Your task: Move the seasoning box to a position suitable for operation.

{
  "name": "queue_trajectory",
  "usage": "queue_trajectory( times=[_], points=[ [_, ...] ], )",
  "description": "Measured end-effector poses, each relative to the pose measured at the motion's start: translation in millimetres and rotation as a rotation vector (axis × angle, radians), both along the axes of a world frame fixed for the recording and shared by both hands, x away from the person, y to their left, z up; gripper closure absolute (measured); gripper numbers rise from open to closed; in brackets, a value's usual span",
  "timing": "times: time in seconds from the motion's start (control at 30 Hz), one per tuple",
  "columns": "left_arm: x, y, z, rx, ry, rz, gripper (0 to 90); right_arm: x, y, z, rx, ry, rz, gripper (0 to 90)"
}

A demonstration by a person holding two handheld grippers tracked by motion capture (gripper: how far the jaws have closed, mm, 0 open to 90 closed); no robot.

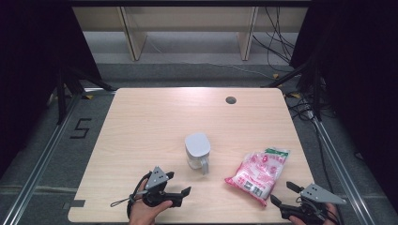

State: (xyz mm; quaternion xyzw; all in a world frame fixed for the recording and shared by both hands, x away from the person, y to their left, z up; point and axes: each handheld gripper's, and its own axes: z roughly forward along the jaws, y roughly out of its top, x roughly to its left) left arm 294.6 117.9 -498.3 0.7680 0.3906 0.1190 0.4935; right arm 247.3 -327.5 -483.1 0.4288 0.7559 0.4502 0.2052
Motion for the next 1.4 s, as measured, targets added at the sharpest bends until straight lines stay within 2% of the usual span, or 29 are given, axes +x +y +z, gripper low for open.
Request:
queue_trajectory(
  times=[0.1,0.17,0.2,0.23,0.3,0.33,0.37,0.4,0.43,0.57,0.6,0.63,0.7,0.77,0.8,0.87,0.9,0.93,0.97,1.0,1.03,1.07,1.17,1.2,1.23,1.27,1.3,1.37,1.4],
  points=[
    [0.2,-1.9,-0.8,-0.018,0.006,0.009,16.2,-0.5,0.1,0.2,0.011,0.01,0.002,20.7],
    [1.3,-2.4,-0.8,-0.008,0.013,-0.003,18.2,-0.5,0.1,0.3,0.011,0.01,0.0,20.9],
    [1.7,-3.9,-0.9,-0.019,0.019,0.001,19.0,-1.0,0.3,0.5,0.013,0.013,-0.007,21.0],
    [2.1,-7.4,-0.6,-0.014,0.011,-0.01,19.3,-1.9,1.2,0.5,0.023,0.029,-0.015,21.1],
    [2.0,-9.7,-0.6,-0.019,0.009,-0.009,19.9,-1.9,1.2,0.5,0.023,0.028,-0.015,21.1],
    [1.9,-10.5,0.1,-0.002,0.005,-0.016,19.9,-0.9,0.4,0.4,0.016,0.014,-0.008,21.1],
    [2.3,-11.9,-0.3,0.009,-0.012,-0.028,24.4,-0.4,-0.3,1.0,0.001,-0.006,0.001,21.1],
    [2.4,-13.2,-0.8,0.007,-0.017,-0.032,24.8,-0.5,-0.3,1.1,0.0,-0.006,0.001,21.2],
    [2.8,-13.3,-0.6,0.023,-0.02,-0.039,24.4,-0.5,-0.2,1.1,0.0,-0.007,0.001,21.1],
    [5.4,-17.8,0.9,0.013,-0.022,-0.039,26.7,0.5,-0.6,0.3,-0.004,-0.012,-0.003,21.1],
    [8.1,-20.2,1.8,0.02,-0.035,-0.052,27.6,0.4,-0.7,0.3,-0.003,-0.012,-0.004,21.1],
    [9.2,-23.3,1.2,0.001,-0.027,-0.038,28.8,0.2,-0.1,0.1,0.004,-0.005,-0.005,21.1],
    [11.0,-24.8,1.8,0.012,-0.027,-0.045,34.0,0.6,-0.2,0.1,0.006,-0.009,-0.003,21.2],
    [13.8,-30.3,2.4,0.032,-0.043,-0.07,37.4,0.7,-0.4,-0.2,0.006,-0.009,-0.005,21.4],
    [16.5,-36.9,1.9,0.04,-0.053,-0.081,39.3,-2.0,0.8,0.7,0.027,0.018,-0.022,21.4],
    [25.9,-39.6,2.1,0.084,-0.119,-0.119,45.1,-1.5,0.4,0.5,0.028,0.02,-0.023,21.5],
    [25.9,-39.6,2.1,0.084,-0.119,-0.119,47.1,0.7,-1.4,-0.4,0.01,-0.002,-0.018,21.5],
    [31.9,-46.6,0.8,0.08,-0.137,-0.121,48.8,-0.3,-0.3,-0.2,0.02,0.011,-0.029,21.5],
    [31.9,-46.6,0.8,0.08,-0.137,-0.121,50.7,-0.3,-0.3,-0.2,0.02,0.011,-0.029,21.5],
    [34.1,-52.4,1.2,0.107,-0.137,-0.097,53.5,0.1,-1.6,0.3,0.018,-0.003,-0.014,21.7],
    [36.7,-54.9,1.0,0.1,-0.144,-0.099,53.7,0.0,-1.5,0.3,0.017,-0.002,-0.013,21.8],
    [36.4,-57.4,0.9,0.087,-0.131,-0.084,54.9,-0.2,-1.2,0.2,0.023,0.007,-0.015,21.8],
    [40.7,-61.0,0.7,0.087,-0.131,-0.091,55.9,-1.4,0.3,0.3,0.03,0.019,-0.015,21.8],
    [42.5,-66.5,-0.6,0.065,-0.115,-0.09,57.7,-1.3,0.5,0.3,0.024,0.015,-0.012,21.9],
    [45.7,-67.0,-0.5,0.093,-0.136,-0.106,58.7,-1.5,0.8,0.4,0.026,0.016,-0.012,21.9],
    [45.5,-70.4,-0.7,0.076,-0.117,-0.089,59.2,-1.5,1.0,0.4,0.026,0.017,-0.012,21.9],
    [45.5,-70.4,-0.7,0.076,-0.117,-0.089,59.4,-1.5,1.0,0.4,0.026,0.017,-0.012,21.9],
    [51.6,-75.6,0.2,0.102,-0.15,-0.114,61.2,0.1,0.1,0.0,0.014,0.001,0.003,22.0],
    [51.6,-75.6,0.2,0.102,-0.15,-0.114,62.4,0.1,0.1,0.0,0.014,0.001,0.003,22.0]
  ],
)
